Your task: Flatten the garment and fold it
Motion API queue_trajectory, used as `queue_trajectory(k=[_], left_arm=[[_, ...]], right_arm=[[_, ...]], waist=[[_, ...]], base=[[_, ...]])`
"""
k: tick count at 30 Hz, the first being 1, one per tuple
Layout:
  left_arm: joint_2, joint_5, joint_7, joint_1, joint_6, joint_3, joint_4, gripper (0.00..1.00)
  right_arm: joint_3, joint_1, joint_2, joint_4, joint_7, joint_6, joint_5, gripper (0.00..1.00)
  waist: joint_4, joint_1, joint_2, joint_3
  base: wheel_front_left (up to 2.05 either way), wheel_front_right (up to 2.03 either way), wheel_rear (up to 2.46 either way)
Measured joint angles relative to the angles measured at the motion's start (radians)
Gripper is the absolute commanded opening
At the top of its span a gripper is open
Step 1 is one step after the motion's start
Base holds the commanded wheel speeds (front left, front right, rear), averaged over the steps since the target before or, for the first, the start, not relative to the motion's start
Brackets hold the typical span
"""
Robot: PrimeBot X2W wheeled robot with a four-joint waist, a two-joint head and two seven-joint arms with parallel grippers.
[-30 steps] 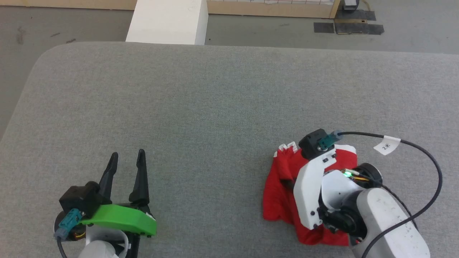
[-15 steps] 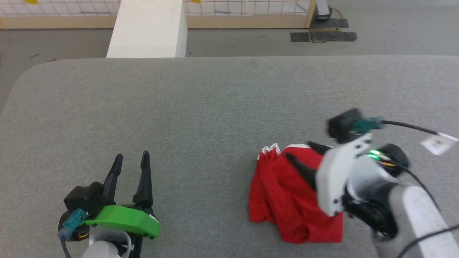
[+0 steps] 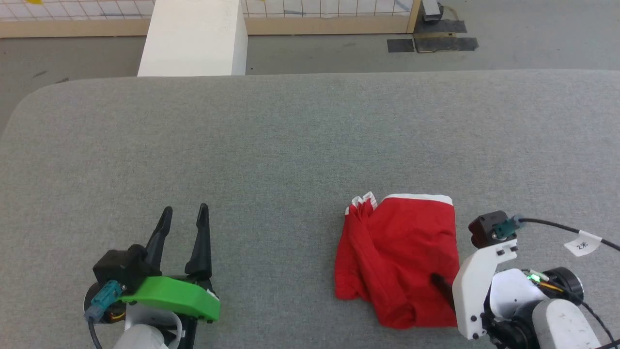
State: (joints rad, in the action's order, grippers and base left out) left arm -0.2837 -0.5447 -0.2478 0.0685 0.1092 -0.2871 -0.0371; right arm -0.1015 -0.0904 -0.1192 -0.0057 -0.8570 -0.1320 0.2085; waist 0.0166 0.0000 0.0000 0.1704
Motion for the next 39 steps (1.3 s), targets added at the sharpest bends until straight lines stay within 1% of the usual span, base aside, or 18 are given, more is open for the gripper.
queue_trajectory(k=[6,7,8,9,12,15,19,22,25,28,32,35,39], left_arm=[[-0.001,0.0,0.0,0.001,-0.002,-0.001,-0.003,1.0],[-0.001,0.0,0.0,0.001,-0.002,-0.001,-0.003,1.0],[-0.001,0.0,0.0,0.001,-0.002,-0.001,-0.003,1.0],[-0.002,0.0,0.0,0.002,-0.002,-0.001,-0.003,1.0],[-0.004,0.0,0.0,0.003,-0.001,0.002,-0.002,1.0],[-0.008,-0.001,0.0,0.002,0.003,0.006,0.003,1.0],[-0.021,-0.001,0.0,-0.008,0.016,0.019,0.023,1.0],[-0.033,-0.002,0.002,-0.01,0.026,0.032,0.047,1.0],[-0.041,-0.002,0.022,-0.004,0.028,0.03,0.077,1.0],[-0.053,0.004,0.043,0.024,0.028,0.021,0.1,1.0],[-0.071,0.019,0.073,0.076,0.03,0.015,0.129,1.0],[-0.092,0.033,0.1,0.1,0.036,0.014,0.163,1.0],[-0.121,0.047,0.141,0.136,0.04,0.015,0.212,1.0]], right_arm=[[-0.005,-0.006,0.002,0.094,0.068,0.0,-0.009,1.0],[-0.005,-0.013,0.002,0.104,0.082,0.0,-0.009,0.46],[-0.007,-0.02,0.001,0.114,0.101,0.0,-0.009,0.12],[-0.009,-0.026,0.0,0.123,0.114,0.0,-0.009,0.0],[-0.035,-0.044,-0.012,0.15,0.139,0.0,0.002,0.0],[-0.079,-0.065,-0.037,0.163,0.145,0.0,0.027,0.0],[-0.178,-0.113,-0.116,0.163,0.128,0.0,0.063,0.0],[-0.255,-0.173,-0.184,0.161,0.116,0.0,0.101,0.0],[-0.306,-0.249,-0.248,0.169,0.117,0.0,0.136,0.0],[-0.335,-0.32,-0.314,0.205,0.119,0.0,0.154,0.0],[-0.363,-0.419,-0.385,0.272,0.163,0.0,0.152,0.0],[-0.363,-0.483,-0.424,0.339,0.211,0.0,0.138,0.0],[-0.295,-0.543,-0.447,0.441,0.284,0.0,0.114,0.0]], waist=[[0.01,0.0,0.0,0.009],[0.01,0.0,0.0,0.01],[0.009,0.0,0.0,0.01],[0.009,0.0,0.0,0.01],[0.001,0.0,0.0,0.008],[-0.018,0.0,0.0,0.005],[-0.067,0.0,0.0,0.004],[-0.118,0.0,0.0,0.005],[-0.184,0.0,0.0,0.011],[-0.253,0.0,0.0,0.026],[-0.341,0.0,0.0,0.057],[-0.389,0.0,0.0,0.094],[-0.428,0.0,0.0,0.155]], base=[[0.0,0.0,0.0],[0.0,0.0,0.0],[0.0,0.0,0.0],[0.0,0.0,0.0],[0.0,0.0,0.0],[0.0,0.0,0.0],[0.0,0.0,0.0],[0.0,0.0,0.0],[0.0,0.0,0.0],[0.0,0.0,0.0],[0.0,0.0,0.0],[0.0,0.0,0.0],[0.0,0.0,0.0]])
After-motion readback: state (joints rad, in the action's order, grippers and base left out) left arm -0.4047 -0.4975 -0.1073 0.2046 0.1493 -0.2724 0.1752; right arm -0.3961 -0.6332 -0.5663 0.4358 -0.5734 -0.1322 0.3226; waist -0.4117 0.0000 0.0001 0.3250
